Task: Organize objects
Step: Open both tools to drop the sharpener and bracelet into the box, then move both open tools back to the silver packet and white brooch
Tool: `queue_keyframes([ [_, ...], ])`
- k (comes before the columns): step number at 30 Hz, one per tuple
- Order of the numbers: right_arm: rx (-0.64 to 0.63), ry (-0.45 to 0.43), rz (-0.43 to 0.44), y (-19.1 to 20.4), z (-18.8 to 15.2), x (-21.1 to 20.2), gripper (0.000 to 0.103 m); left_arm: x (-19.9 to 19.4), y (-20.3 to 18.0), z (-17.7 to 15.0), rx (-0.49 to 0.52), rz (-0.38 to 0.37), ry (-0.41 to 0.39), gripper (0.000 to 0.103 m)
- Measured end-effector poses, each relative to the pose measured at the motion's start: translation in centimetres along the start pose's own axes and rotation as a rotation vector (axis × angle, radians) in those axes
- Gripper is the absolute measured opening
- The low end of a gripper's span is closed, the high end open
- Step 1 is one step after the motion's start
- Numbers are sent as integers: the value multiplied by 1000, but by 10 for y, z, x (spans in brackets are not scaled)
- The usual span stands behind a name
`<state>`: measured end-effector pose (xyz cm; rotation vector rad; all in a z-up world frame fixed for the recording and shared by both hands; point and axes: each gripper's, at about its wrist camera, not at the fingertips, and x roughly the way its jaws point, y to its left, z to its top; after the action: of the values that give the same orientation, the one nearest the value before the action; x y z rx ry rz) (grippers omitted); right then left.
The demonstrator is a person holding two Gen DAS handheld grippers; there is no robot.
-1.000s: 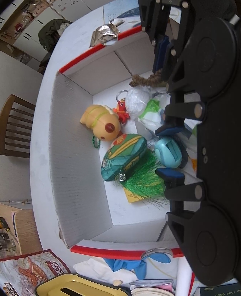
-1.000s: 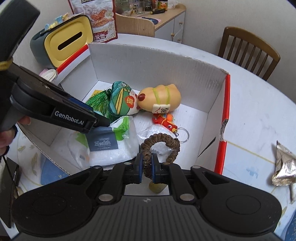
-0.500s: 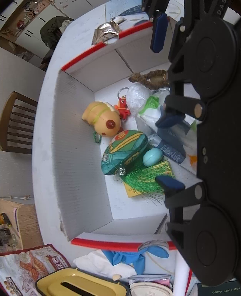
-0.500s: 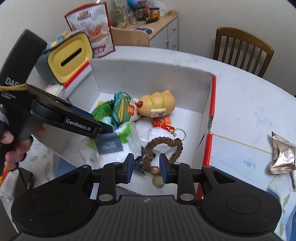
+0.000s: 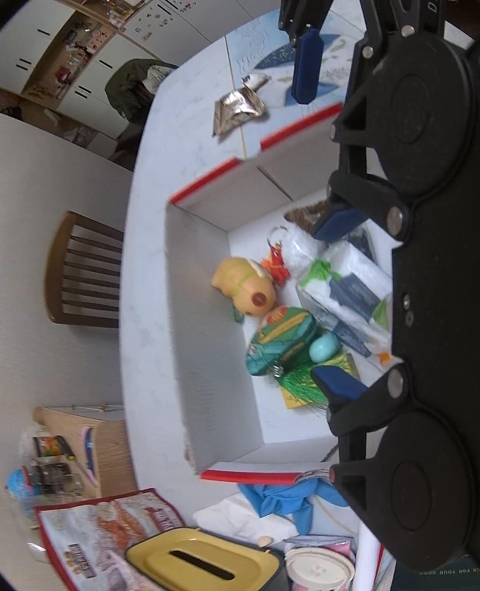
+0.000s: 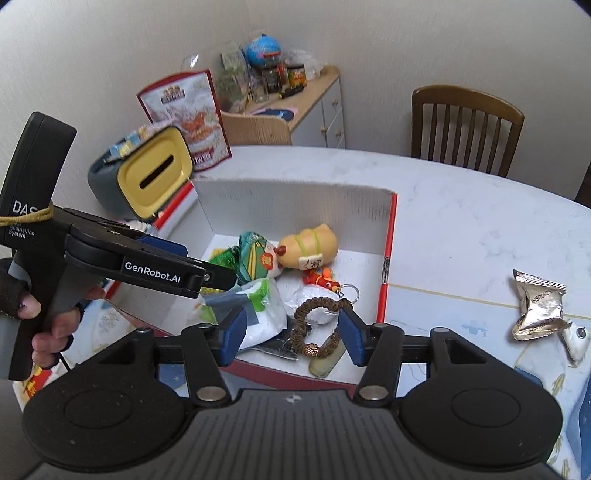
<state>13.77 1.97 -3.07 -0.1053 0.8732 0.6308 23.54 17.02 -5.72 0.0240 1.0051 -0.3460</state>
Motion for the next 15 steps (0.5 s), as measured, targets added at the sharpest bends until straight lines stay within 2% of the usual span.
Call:
queue_keyframes([
  [7,11,-47,13,2,-2,-28,57,-26,-19,-3,23,-4,-61,83],
  [15,24,-95,40,-2,-9,-55,67,-45,-35,-8,39,8,-111,93],
])
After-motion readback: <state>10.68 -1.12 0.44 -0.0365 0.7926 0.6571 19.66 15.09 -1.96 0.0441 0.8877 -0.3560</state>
